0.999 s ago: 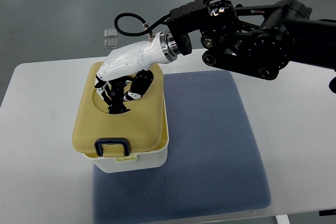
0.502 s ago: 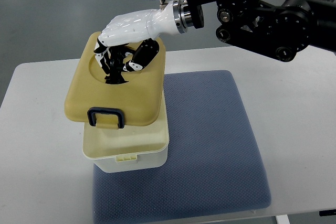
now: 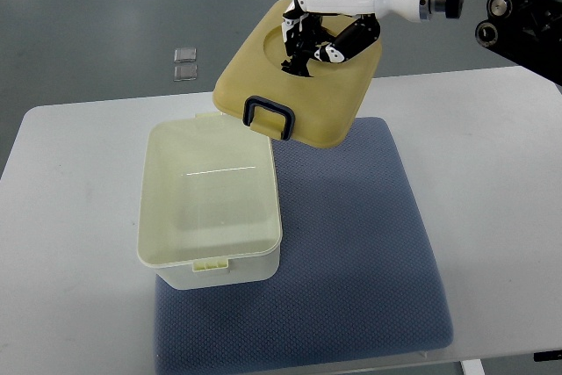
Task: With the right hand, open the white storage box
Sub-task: 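Lift the yellow lid off the white box with the right hand, then lower the yellow lid onto the blue mat beside the box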
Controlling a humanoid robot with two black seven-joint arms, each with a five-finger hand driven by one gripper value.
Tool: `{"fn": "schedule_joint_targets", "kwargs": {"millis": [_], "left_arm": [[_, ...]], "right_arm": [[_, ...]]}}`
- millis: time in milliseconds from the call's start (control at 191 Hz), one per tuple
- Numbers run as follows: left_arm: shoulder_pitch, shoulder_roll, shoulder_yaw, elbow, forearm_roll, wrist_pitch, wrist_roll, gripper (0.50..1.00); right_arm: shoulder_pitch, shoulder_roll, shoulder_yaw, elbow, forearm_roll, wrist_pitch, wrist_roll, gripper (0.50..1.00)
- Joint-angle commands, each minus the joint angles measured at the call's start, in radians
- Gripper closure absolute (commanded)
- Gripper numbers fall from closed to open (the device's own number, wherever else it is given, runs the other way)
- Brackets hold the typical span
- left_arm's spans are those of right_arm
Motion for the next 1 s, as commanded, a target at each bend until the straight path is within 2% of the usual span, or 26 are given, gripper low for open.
{"fn": "schedule_joint_targets", "kwargs": {"millis": [0,371,994], "left_arm": [[0.000,0.000,0.000,0.000,0.000,0.000,0.000,0.500],[0.000,0.000,0.000,0.000,0.000,0.000,0.000,0.500],[0.000,0.000,0.000,0.000,0.000,0.000,0.000,0.500]], "right_arm": [[-0.069,-0.039,-0.001,-0.007,0.000,-0.040,0.002,1.000],[-0.246,-0.070,-0.018,-0.007,-0.009,-0.128,0.016,1.000],[-0.368,-0.015,-0.023,-0.007,-0.043,-0.131,0.048,1.000]]}}
